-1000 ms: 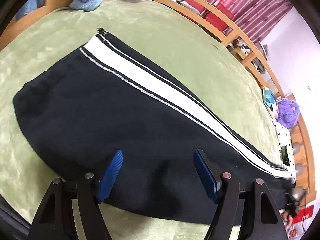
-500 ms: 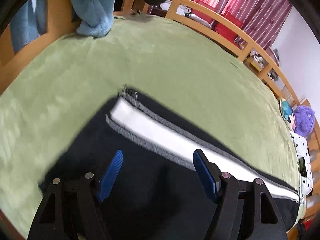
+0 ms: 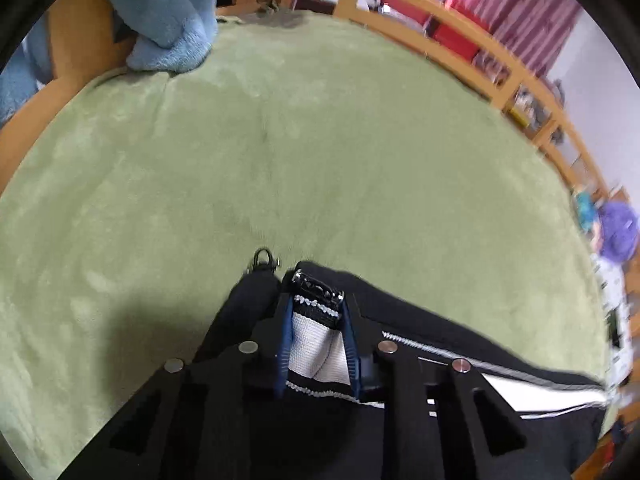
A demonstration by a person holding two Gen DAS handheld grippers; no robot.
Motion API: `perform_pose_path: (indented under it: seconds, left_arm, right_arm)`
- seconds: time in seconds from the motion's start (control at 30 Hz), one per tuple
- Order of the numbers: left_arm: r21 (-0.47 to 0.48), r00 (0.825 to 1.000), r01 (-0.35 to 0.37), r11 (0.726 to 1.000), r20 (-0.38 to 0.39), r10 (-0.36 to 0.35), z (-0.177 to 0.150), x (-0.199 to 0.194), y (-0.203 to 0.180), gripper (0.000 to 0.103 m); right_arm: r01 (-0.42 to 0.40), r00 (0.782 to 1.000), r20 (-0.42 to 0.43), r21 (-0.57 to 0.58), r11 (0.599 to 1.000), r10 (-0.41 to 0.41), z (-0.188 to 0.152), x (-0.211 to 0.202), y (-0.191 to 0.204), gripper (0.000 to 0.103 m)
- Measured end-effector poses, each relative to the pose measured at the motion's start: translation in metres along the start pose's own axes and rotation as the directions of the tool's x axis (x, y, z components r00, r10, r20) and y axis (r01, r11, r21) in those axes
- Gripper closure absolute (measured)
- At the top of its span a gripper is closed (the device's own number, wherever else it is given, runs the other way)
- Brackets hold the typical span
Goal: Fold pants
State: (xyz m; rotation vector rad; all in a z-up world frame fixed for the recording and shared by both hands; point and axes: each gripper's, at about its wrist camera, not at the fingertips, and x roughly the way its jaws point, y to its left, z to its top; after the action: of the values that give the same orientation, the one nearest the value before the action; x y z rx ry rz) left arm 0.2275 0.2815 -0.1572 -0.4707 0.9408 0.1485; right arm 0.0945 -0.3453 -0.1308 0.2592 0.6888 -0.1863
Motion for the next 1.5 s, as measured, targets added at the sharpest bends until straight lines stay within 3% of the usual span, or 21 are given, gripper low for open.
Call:
perform_pose_path:
  seconds: [0.03, 0.13, 0.27, 0.37, 0.4, 0.43, 0.5, 0.6, 0.8, 1.03, 1.07, 1.1, 1.13, 1.17, 1.23, 1.37, 1.4, 1.5]
  left_arm:
    - [-0.011, 0.998, 0.039, 0.999, 0.043, -0.039, 0.005, -0.014, 0.003, 0.082]
    - [0.008, 0.997, -0.005, 1.0, 0.082, 0.005, 0.017, -0.021, 0.003, 0.083]
    - [0.0, 0.995, -0.087, 0.996, -0.053, 0.087, 0.008, 0.031, 0.008, 0.081]
    - [0.037, 0.991, -0.124, 0.992, -0.044, 0.125, 0.004, 0.02, 0.004, 0.064]
    - [0.034, 0.99, -0.133, 0.99, -0.04, 0.135, 0.003, 0.011, 0.004, 0.048]
    - [0.037, 0.99, -0.137, 0.99, -0.018, 0.138, 0.002, -0.003, 0.005, 0.039]
    - [0.061, 0.992, -0.129, 0.99, 0.021, 0.128, -0.004, -0.025, 0.005, 0.038]
    - [0.086, 0.998, -0.058, 0.995, 0.02, 0.056, -0.019, -0.049, 0.01, 0.038]
    - [-0.047, 0.991, 0.135, 0.99, -0.014, -0.135, -0.065, -0.071, 0.044, 0.04]
    - [-0.065, 0.995, 0.092, 0.994, -0.026, -0.094, -0.092, -0.062, 0.066, 0.04]
    - [-0.059, 0.997, 0.069, 0.996, -0.038, -0.071, -0.095, -0.056, 0.065, 0.043]
    - [-0.043, 0.998, 0.041, 0.998, -0.037, -0.042, -0.096, -0.052, 0.064, 0.058]
    - [-0.021, 0.999, 0.021, 1.0, -0.029, -0.022, -0.097, -0.051, 0.061, 0.084]
    - [0.003, 1.0, 0.006, 1.0, -0.022, -0.006, -0.098, -0.052, 0.059, 0.093]
    - [-0.03, 1.0, 0.031, 0.999, -0.001, -0.031, -0.095, -0.062, 0.069, 0.093]
    - [-0.147, 0.986, 0.161, 0.976, 0.062, -0.153, -0.09, -0.099, 0.104, 0.093]
    - [-0.159, 0.986, 0.163, 0.974, 0.062, -0.155, -0.091, -0.099, 0.107, 0.093]
    - [-0.107, 0.998, 0.055, 0.993, 0.007, -0.055, -0.102, -0.073, 0.101, 0.093]
  right_arm:
    - [0.017, 1.0, 0.001, -0.019, 1.0, -0.017, -0.001, -0.001, 0.003, 0.043]
    - [0.028, 1.0, 0.011, -0.025, 0.999, -0.028, -0.004, -0.005, 0.006, 0.043]
    - [0.001, 1.0, -0.028, 0.019, 1.0, 0.0, -0.003, 0.005, -0.003, 0.043]
    - [-0.001, 0.999, -0.033, 0.014, 1.0, 0.002, -0.003, 0.004, -0.008, 0.043]
    - [-0.005, 0.999, -0.036, 0.02, 1.0, 0.006, -0.004, 0.004, -0.009, 0.043]
    - [-0.005, 0.999, -0.044, 0.028, 1.0, 0.006, -0.004, 0.005, -0.01, 0.043]
    - [-0.021, 0.998, -0.057, 0.039, 0.999, 0.023, -0.005, 0.005, -0.01, 0.043]
    - [-0.039, 0.998, -0.049, 0.042, 0.998, 0.041, -0.005, 0.0, -0.005, 0.043]
    - [-0.077, 0.996, -0.051, 0.038, 0.996, 0.079, -0.005, -0.012, 0.011, 0.043]
    - [-0.096, 0.995, -0.034, 0.008, 0.995, 0.096, -0.009, -0.029, 0.028, 0.043]
    - [-0.096, 0.995, -0.034, 0.004, 0.995, 0.096, -0.01, -0.031, 0.029, 0.043]
    - [-0.096, 0.995, -0.034, 0.001, 0.995, 0.096, -0.011, -0.033, 0.031, 0.043]
    - [-0.096, 0.995, -0.031, -0.003, 0.995, 0.096, -0.012, -0.035, 0.032, 0.043]
    - [-0.094, 0.995, -0.027, -0.006, 0.996, 0.094, -0.012, -0.037, 0.033, 0.043]
    - [-0.078, 0.997, -0.022, -0.014, 0.997, 0.077, -0.013, -0.039, 0.035, 0.043]
    - [-0.063, 0.998, -0.023, -0.017, 0.998, 0.063, -0.015, -0.04, 0.035, 0.043]
    - [-0.062, 0.998, -0.027, -0.016, 0.998, 0.062, -0.015, -0.04, 0.034, 0.043]
    - [-0.08, 0.996, -0.039, -0.015, 0.997, 0.079, -0.017, -0.039, 0.036, 0.043]
